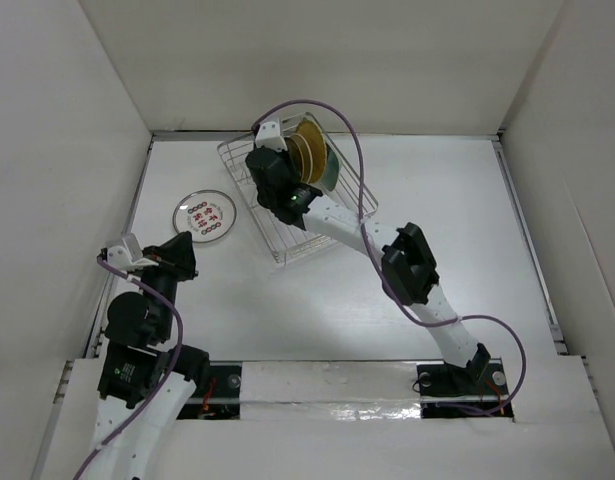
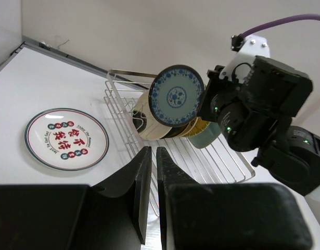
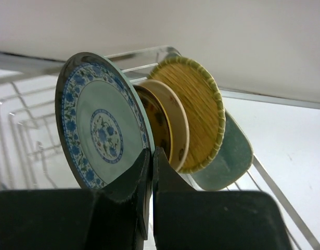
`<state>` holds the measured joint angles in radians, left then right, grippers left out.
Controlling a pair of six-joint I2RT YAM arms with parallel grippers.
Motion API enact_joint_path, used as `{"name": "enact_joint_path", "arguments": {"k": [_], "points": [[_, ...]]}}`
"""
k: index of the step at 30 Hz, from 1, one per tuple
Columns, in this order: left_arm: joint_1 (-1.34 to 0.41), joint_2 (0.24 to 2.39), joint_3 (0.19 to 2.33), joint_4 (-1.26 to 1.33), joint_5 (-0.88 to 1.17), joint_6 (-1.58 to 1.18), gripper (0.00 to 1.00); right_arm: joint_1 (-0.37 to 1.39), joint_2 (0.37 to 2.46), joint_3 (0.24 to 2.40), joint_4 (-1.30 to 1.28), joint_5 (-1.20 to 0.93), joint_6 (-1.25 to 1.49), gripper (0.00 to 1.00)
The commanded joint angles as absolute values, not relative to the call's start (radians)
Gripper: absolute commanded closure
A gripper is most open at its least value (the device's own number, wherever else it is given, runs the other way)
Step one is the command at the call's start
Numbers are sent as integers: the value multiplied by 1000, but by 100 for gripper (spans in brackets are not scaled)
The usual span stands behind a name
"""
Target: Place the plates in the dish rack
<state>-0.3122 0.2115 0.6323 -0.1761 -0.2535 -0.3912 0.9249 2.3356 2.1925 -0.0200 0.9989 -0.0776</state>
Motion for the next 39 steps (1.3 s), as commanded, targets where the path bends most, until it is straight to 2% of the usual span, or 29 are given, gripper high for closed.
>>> {"name": "enact_joint_path", "arguments": {"k": [1,13,17,20,21,22,25,30,31,34,35,36,37,38,39], "points": [[-310,232,630,-137,-248,-397,93,919,2338,2286,-34,1049,-123,100],[-310,275,634,-143,-279,-397,92,928,2427,2296,-55,991,-94,100],[-310,336,641,-164,-282,-408,89,928,2480,2351,-64,966,-97,100],[-310,376,649,-166,-275,-416,82,928,2484,2320,-11,971,-113,100],[-310,385,650,-166,-272,-417,80,928,2477,2307,24,965,-114,95],[-310,400,658,-167,-268,-422,79,928,2462,2295,50,960,-112,84],[-310,422,682,-176,-276,-436,78,928,2431,2252,77,911,-94,69],[-310,491,696,-198,-279,-526,77,928,2257,2099,129,795,-61,57],[-310,506,692,-195,-269,-550,77,937,2215,2001,164,758,-51,55],[-310,572,657,-137,-250,-651,85,937,2042,1796,216,616,-2,52],[-310,621,647,-102,-250,-676,100,937,1999,1743,231,582,30,52],[-310,646,641,-88,-249,-701,100,937,1915,1691,248,521,46,58],[-310,672,626,-72,-245,-718,100,937,1875,1642,276,487,81,89],[-310,711,615,-36,-252,-762,100,937,1838,1552,293,459,98,100],[-310,725,603,-13,-258,-787,100,937,1804,1510,311,412,124,100]]}}
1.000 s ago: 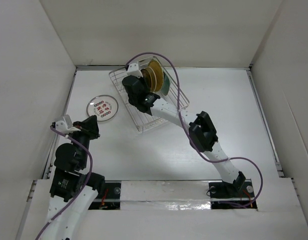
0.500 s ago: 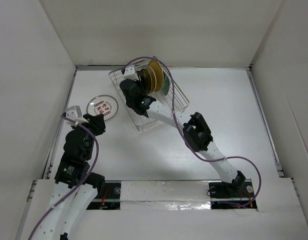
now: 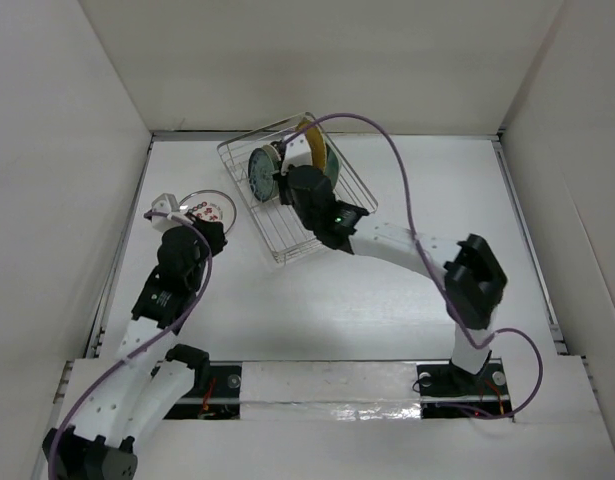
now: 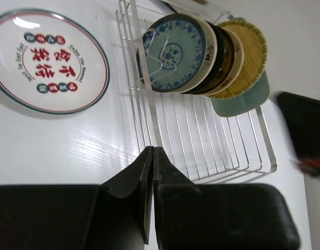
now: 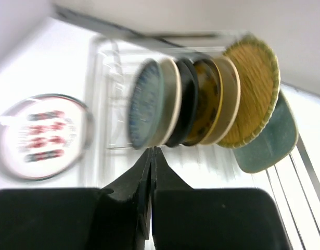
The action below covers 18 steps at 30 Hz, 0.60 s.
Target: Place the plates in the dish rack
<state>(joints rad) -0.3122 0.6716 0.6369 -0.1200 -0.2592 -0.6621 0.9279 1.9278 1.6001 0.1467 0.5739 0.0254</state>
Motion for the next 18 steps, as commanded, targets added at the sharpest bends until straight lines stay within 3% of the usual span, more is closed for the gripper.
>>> {"name": "enact_joint_path", "arguments": {"k": [1,2,4,5,7,9,10,13,18], "points": [[-310,739,582,-3,-290,-810,100,937,1745,1473,346,384,149,100],[-310,768,578,29,-316,-848,100,937,1720,1439,366,356,190,100],[-296,801,581,28,-388,-873,83,937,1681,1359,405,272,216,100],[-281,831,583,28,-391,-877,70,946,1660,1347,402,249,222,100],[-206,867,575,37,-341,-900,58,956,1649,1333,378,209,218,97],[-151,914,560,67,-318,-928,55,956,1638,1325,379,180,216,86],[-93,928,533,89,-286,-934,55,956,1638,1327,376,183,224,73],[45,994,505,161,-197,-959,53,936,1632,1324,379,128,247,62],[139,1158,503,225,-167,-953,52,925,1623,1310,411,9,294,61]]}}
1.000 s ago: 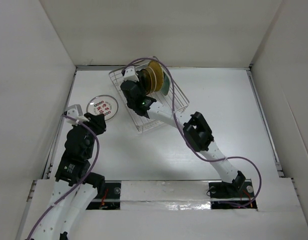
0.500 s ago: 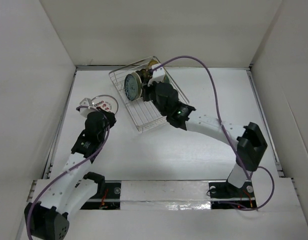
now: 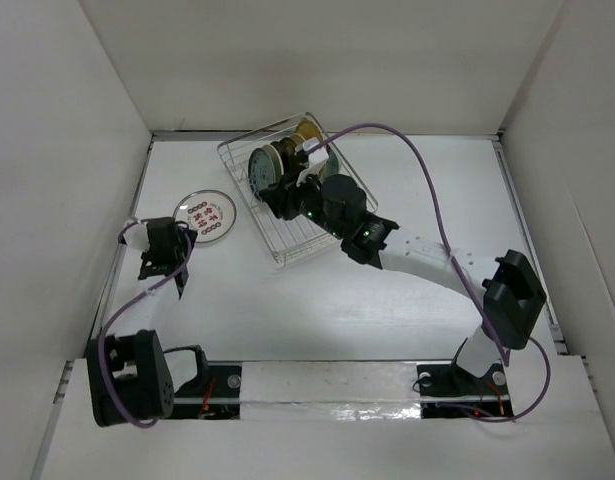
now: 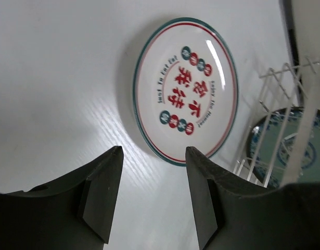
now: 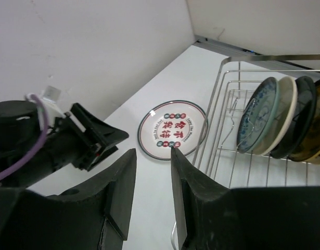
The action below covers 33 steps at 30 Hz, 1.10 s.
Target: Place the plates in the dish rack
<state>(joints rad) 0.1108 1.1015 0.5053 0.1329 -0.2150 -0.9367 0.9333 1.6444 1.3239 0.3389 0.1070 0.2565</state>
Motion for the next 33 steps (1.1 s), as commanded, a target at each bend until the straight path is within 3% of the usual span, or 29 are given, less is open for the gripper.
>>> {"name": "enact_joint_path", "arguments": {"k": [1,13,22,23,24,25,30,33], "points": [[152,1187,508,236,-158,-950,52,925,1620,1307,422,8,299,61],[193,1519,558,428,-38,-1008,54,882,1632,1284,453,-60,334,62],[193,1542,539,503,-18,-1048,79,842,1620,1266,468,-91,356,62],[193,1530,531,518,-24,-1055,84,842,1618,1264,469,-91,357,62],[193,1525,525,523,-29,-1055,97,842,1618,1259,471,-92,359,62],[193,1519,514,522,-47,-1054,100,842,1618,1258,472,-94,359,62],[193,1419,439,589,-77,-1046,100,831,1615,1256,472,-113,365,62],[193,1290,341,700,-72,-1057,100,831,1609,1256,471,-141,367,74]]}}
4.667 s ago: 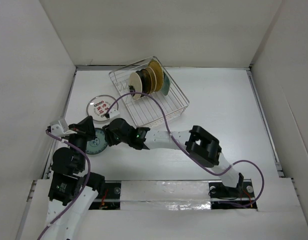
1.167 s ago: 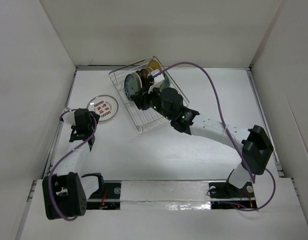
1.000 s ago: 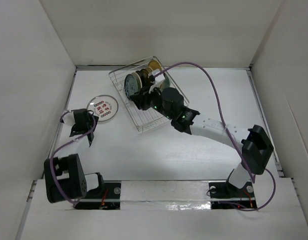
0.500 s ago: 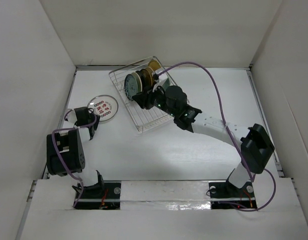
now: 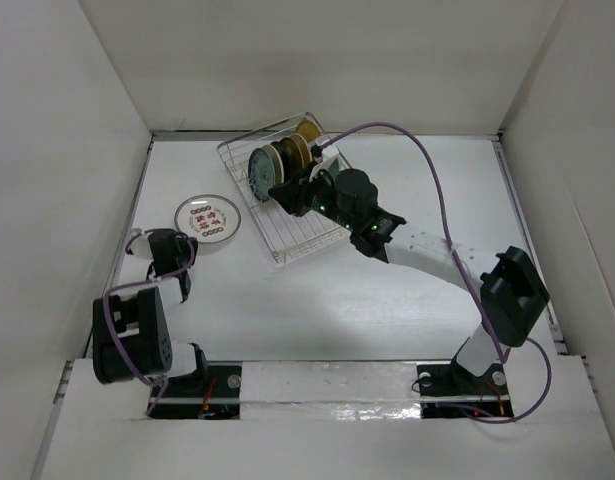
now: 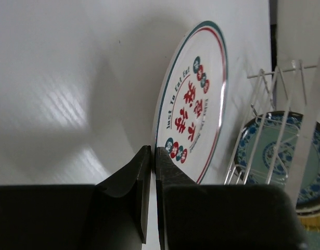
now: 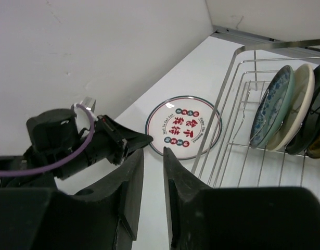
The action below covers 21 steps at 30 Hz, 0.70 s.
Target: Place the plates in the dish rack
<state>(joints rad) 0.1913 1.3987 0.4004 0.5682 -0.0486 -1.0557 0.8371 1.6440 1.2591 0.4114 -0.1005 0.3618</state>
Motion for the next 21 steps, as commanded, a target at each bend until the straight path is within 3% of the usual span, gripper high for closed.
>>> {"name": "enact_joint_path", "arguments": {"k": [1,5,7,8,12,15,16,21], "points": [[193,1252,298,716,-84,-1071,100,831,1608,1256,468,-150,367,74],[193,1022,267,632,-146,-1046,100,831,1615,1264,471,-189,382,82],[193,942,256,595,-173,-1029,100,822,1632,1272,469,-218,390,97],[193,864,256,559,-178,-1014,100,822,1638,1281,469,-225,391,100],[193,683,276,437,-173,-968,100,831,1673,1318,451,-279,396,100],[193,556,319,338,-108,-919,100,831,1704,1338,449,-327,425,60],[193,526,331,313,-60,-907,100,831,1710,1345,436,-340,426,37],[193,371,397,197,103,-847,100,822,1762,1385,400,-365,429,16]]}}
